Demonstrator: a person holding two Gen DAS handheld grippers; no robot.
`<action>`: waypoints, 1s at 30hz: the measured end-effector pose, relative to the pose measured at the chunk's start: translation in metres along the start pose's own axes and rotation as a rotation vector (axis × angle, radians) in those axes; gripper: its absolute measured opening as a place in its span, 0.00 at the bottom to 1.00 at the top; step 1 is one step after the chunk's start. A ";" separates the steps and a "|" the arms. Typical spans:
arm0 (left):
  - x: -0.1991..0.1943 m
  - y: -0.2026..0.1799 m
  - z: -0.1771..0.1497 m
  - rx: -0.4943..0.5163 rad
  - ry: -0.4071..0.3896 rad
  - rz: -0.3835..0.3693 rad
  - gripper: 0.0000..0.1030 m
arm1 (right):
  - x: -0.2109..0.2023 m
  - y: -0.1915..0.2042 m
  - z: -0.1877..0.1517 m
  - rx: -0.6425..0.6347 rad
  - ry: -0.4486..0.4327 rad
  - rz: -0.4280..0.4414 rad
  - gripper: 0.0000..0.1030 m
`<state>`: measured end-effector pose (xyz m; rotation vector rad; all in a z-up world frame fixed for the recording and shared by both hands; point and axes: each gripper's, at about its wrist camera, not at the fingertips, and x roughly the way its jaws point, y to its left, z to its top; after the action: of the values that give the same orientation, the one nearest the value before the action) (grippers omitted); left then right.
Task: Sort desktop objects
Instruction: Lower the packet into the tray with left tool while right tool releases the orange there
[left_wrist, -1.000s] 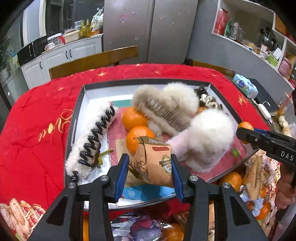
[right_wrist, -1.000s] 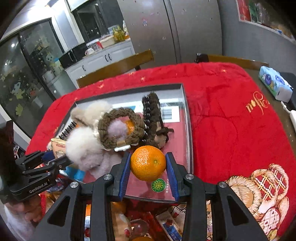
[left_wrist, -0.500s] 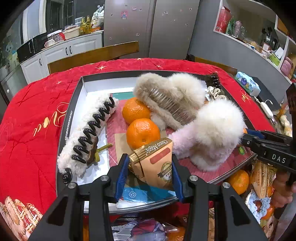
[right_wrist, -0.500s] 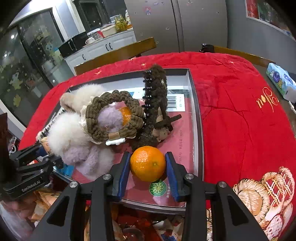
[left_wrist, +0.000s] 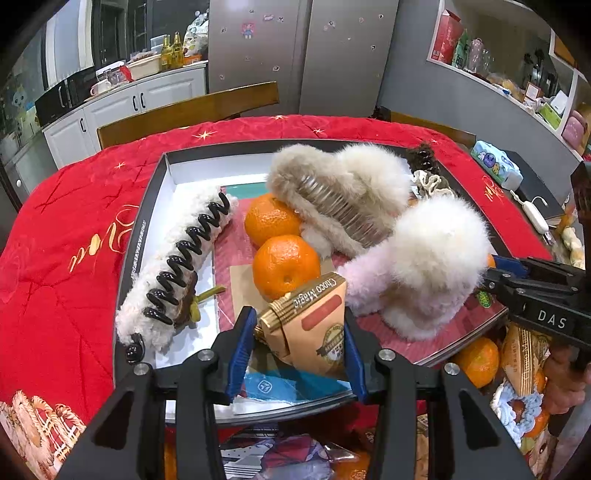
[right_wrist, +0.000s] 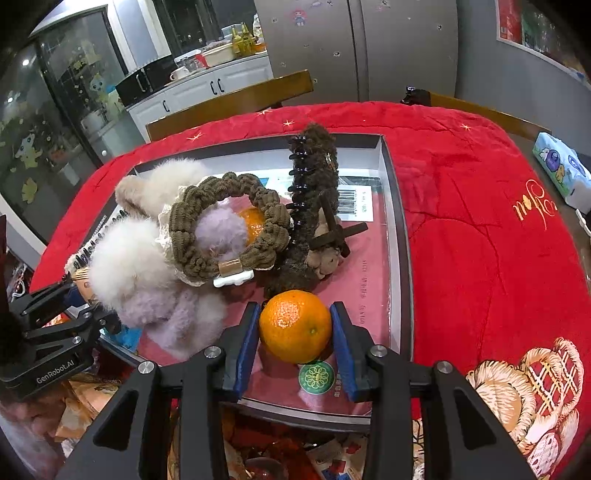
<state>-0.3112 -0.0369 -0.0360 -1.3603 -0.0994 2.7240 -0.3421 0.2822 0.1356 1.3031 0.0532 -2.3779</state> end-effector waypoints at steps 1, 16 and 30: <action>-0.001 0.000 0.000 0.002 -0.001 0.003 0.44 | 0.000 0.000 0.000 0.001 -0.001 0.002 0.36; -0.004 0.000 -0.001 -0.015 0.008 0.004 0.46 | -0.005 0.004 -0.001 -0.013 -0.033 0.050 0.59; -0.042 0.002 0.002 -0.007 -0.056 0.056 1.00 | -0.048 -0.001 0.002 0.032 -0.203 0.123 1.00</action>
<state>-0.2878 -0.0440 -0.0022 -1.3087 -0.0767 2.8106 -0.3218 0.2997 0.1755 1.0407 -0.1223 -2.3997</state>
